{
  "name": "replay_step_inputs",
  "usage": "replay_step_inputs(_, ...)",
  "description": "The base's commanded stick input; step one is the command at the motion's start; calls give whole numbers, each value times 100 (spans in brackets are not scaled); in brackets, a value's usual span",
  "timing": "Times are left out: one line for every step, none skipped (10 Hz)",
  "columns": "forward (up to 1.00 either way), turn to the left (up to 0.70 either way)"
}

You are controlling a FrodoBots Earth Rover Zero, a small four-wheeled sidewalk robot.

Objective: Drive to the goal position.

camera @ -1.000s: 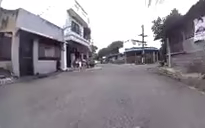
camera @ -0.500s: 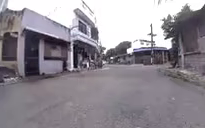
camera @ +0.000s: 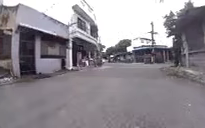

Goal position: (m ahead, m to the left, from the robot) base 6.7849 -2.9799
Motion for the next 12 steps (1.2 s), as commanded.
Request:
replay_step_inputs(70,16)
replay_step_inputs(70,16)
replay_step_inputs(70,16)
replay_step_inputs(70,16)
replay_step_inputs(70,16)
replay_step_inputs(70,16)
replay_step_inputs(70,16)
replay_step_inputs(70,16)
replay_step_inputs(70,5)
replay_step_inputs(70,-5)
replay_step_inputs(70,-15)
replay_step_inputs(70,-19)
